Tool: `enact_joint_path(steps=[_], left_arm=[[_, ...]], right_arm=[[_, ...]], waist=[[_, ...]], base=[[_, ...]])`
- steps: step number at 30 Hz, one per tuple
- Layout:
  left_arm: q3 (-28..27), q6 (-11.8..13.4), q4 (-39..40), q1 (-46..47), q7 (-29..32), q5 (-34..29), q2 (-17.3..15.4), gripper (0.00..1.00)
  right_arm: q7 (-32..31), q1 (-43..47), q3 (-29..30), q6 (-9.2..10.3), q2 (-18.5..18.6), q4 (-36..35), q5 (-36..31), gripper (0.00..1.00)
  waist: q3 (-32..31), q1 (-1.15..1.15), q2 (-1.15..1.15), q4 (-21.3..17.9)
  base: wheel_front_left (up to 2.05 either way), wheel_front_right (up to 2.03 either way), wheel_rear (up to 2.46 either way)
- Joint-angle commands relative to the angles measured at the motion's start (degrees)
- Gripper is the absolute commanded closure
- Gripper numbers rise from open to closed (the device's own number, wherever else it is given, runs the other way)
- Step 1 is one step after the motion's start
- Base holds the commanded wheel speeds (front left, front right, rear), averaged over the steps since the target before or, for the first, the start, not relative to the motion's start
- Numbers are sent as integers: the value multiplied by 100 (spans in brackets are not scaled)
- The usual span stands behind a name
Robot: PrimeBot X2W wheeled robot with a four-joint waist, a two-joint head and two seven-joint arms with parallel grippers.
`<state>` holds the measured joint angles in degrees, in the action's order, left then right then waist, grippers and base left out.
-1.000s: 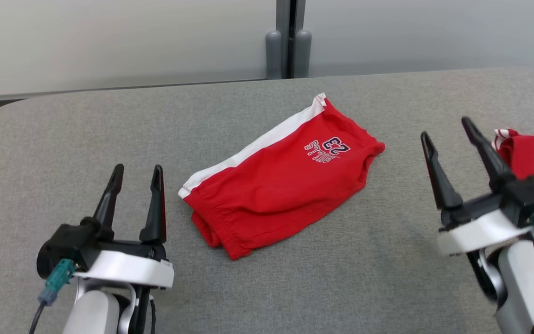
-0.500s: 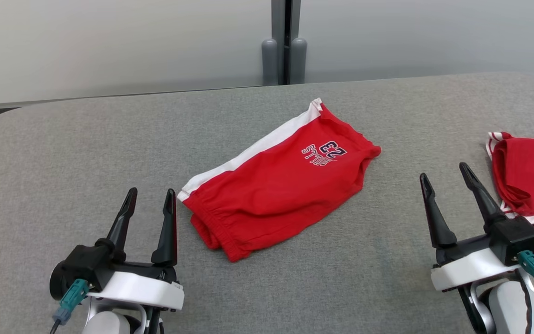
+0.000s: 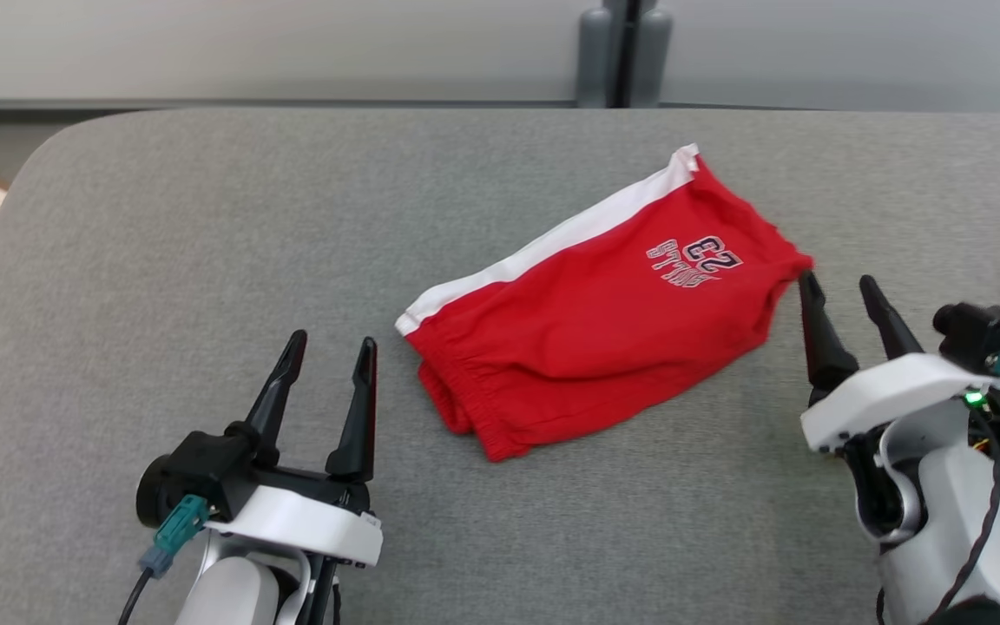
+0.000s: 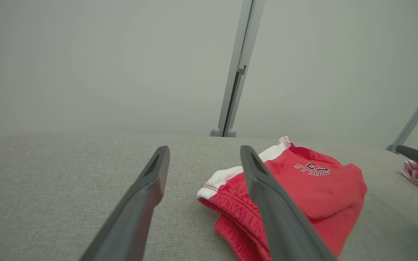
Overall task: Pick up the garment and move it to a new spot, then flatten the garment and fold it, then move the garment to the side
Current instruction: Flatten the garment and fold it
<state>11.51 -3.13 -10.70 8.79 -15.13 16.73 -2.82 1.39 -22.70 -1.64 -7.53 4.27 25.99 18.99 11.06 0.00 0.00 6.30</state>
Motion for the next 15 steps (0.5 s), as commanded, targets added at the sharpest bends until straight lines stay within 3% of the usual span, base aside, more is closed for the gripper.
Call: enact_joint_path(steps=[1, 6, 15], left_arm=[[36, 4, 8, 121, 2, 28, -20, 0], [238, 79, 37, 295, 2, 168, -17, 0], [350, 172, 191, 441, 2, 277, -15, 0]], right_arm=[[-107, -136, 99, 9, -8, 87, 38, 0], [-579, -618, 845, 7, -45, 677, -41, 0], [-1161, -1245, 1985, 7, -95, 1552, -845, 0]], waist=[[198, 0, 0, 214], [415, 0, 0, 560], [625, 0, 0, 922]], base=[[0, 0, 0], [0, 0, 0], [0, 0, 0]])
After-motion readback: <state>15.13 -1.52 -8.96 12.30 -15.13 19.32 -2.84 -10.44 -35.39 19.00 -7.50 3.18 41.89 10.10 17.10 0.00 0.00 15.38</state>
